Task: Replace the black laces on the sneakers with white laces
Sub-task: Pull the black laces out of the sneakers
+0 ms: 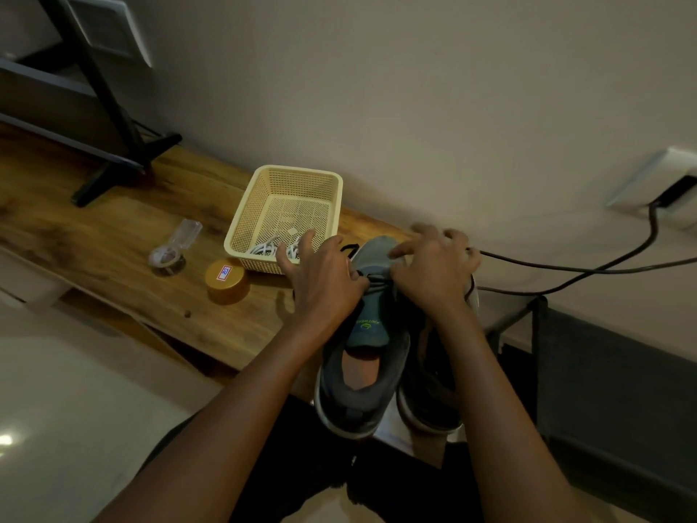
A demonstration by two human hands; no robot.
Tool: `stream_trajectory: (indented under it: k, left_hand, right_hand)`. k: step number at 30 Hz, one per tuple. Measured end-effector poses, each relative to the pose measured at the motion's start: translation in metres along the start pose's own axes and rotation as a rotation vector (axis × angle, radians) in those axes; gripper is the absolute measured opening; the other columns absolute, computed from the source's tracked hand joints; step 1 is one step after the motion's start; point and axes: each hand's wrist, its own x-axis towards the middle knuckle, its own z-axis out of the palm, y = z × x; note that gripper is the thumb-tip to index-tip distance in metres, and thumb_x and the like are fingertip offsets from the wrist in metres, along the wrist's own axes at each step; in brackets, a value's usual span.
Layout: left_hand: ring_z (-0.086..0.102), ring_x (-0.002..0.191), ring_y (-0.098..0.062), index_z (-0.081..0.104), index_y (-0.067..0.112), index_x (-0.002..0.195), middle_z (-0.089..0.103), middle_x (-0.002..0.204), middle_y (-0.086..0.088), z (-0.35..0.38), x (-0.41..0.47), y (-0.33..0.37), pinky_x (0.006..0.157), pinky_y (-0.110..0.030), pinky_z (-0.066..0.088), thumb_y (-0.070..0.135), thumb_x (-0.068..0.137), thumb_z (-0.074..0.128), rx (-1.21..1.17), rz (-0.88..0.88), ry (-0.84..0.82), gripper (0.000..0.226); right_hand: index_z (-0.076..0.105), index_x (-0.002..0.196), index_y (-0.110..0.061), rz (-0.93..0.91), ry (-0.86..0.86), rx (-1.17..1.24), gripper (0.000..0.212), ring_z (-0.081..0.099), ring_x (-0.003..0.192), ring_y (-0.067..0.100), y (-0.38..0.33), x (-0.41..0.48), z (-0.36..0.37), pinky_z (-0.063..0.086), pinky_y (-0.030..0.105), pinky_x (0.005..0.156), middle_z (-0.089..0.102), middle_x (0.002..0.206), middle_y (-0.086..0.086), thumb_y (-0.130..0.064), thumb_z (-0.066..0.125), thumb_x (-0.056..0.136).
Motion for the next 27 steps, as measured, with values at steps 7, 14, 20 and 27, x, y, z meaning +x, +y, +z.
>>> stream_trajectory:
  k: [7, 14, 20, 27]
  left_hand:
    - [0.008, 0.144, -0.018, 0.065, 0.022, 0.077, 0.04, 0.146, 0.013, 0.0, -0.001, 0.0, 0.11, -0.054, -0.001, 0.032, 0.084, 0.064, 0.004, -0.001, -0.003, 0.012]
    - [0.007, 0.144, -0.019, 0.061, 0.024, 0.074, 0.039, 0.147, 0.011, -0.003, -0.003, 0.004, 0.111, -0.054, -0.002, 0.032, 0.083, 0.064, 0.016, -0.01, -0.012, 0.013]
    - [0.008, 0.144, -0.019, 0.06, 0.023, 0.07, 0.037, 0.148, 0.01, -0.002, -0.004, 0.005, 0.111, -0.054, -0.002, 0.033, 0.083, 0.064, 0.025, 0.005, -0.008, 0.017]
    - [0.007, 0.144, -0.021, 0.062, 0.023, 0.074, 0.036, 0.149, 0.01, -0.002, -0.006, 0.007, 0.11, -0.055, -0.004, 0.034, 0.083, 0.062, 0.039, 0.022, 0.003, 0.014]
  right_hand:
    - [0.072, 0.099, -0.026, -0.163, -0.169, -0.117, 0.017, 0.012, 0.14, 0.032, -0.01, -0.007, 0.014, -0.005, 0.061, 0.109, 0.043, 0.142, -0.006, -0.026, 0.059, 0.088]
    - [0.072, 0.088, -0.022, 0.002, -0.082, -0.059, 0.013, 0.028, 0.13, 0.027, 0.003, -0.002, -0.005, -0.005, 0.061, 0.109, 0.056, 0.116, -0.008, -0.025, 0.06, 0.083]
    - [0.059, 0.07, -0.019, 0.242, -0.138, 0.022, 0.01, 0.027, 0.131, 0.031, 0.016, 0.001, -0.021, 0.002, 0.057, 0.112, 0.058, 0.11, 0.012, -0.021, 0.057, 0.08]
    - [0.053, 0.07, -0.013, 0.36, -0.108, 0.016, 0.014, 0.029, 0.128, 0.033, 0.011, -0.003, -0.034, 0.011, 0.052, 0.112, 0.038, 0.091, 0.007, -0.02, 0.055, 0.081]
